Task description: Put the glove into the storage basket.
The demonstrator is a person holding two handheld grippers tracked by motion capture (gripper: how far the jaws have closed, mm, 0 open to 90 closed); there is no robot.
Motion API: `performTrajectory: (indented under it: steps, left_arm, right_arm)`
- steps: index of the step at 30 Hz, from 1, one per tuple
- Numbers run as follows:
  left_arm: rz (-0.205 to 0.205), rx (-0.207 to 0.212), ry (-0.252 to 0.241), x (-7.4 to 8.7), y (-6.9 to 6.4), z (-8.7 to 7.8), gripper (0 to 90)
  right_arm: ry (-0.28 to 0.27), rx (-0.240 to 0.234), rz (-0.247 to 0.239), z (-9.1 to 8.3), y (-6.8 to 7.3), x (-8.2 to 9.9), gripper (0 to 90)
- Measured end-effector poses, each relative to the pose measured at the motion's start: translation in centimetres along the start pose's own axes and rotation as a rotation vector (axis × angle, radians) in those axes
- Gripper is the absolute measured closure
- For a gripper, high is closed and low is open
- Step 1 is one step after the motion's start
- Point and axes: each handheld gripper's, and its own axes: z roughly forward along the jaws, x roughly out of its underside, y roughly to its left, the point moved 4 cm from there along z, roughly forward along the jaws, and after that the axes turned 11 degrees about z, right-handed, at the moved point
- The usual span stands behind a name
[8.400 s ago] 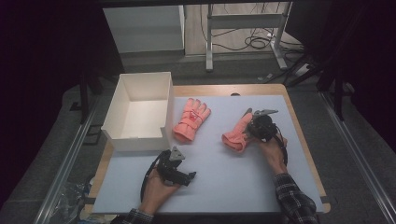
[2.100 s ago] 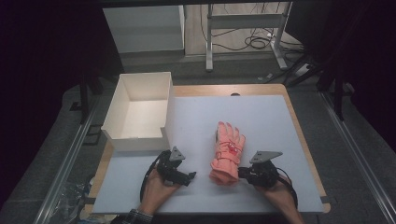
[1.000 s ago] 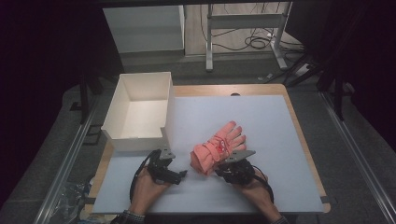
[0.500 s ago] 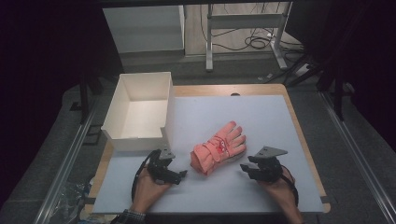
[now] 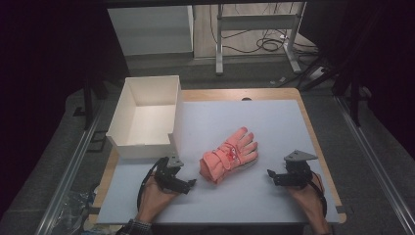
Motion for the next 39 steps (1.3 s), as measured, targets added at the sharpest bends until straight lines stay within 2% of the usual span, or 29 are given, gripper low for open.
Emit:
performTrajectory:
  steps: [2,6,16,18,22,26,30,39]
  left_arm:
    - [0.012,0.016,0.010,-0.1,-0.1,-0.2,0.4]
    - [0.011,0.048,0.003,-0.3,-0.4,-0.4,0.4]
    - [0.053,0.102,-0.026,-2.2,-1.4,-1.4,0.1]
    - [0.054,0.108,-0.036,-2.8,-1.7,-1.5,0.1]
    - [0.084,0.124,-0.031,-3.7,-1.9,-1.8,0.0]
    - [0.093,0.151,-0.038,-4.8,-2.1,-2.1,0.0]
    - [0.085,0.165,-0.037,-6.0,-2.1,-2.3,0.0]
    - [0.120,0.194,-0.038,-9.6,-2.3,-2.3,0.0]
  right_arm:
    - [0.024,-0.002,0.019,0.4,-0.3,0.3,11.3]
    - [0.025,0.005,0.022,0.4,-0.3,0.3,9.9]
    - [0.019,0.007,0.020,0.4,-0.3,0.4,9.8]
    - [0.018,0.007,0.021,0.4,-0.3,0.4,9.8]
    - [0.017,0.007,0.021,0.4,-0.3,0.4,9.9]
    - [0.017,0.007,0.023,0.4,-0.3,0.4,9.9]
    - [0.017,0.007,0.022,0.4,-0.3,0.4,9.9]
    - [0.016,0.007,0.023,0.4,-0.3,0.4,9.9]
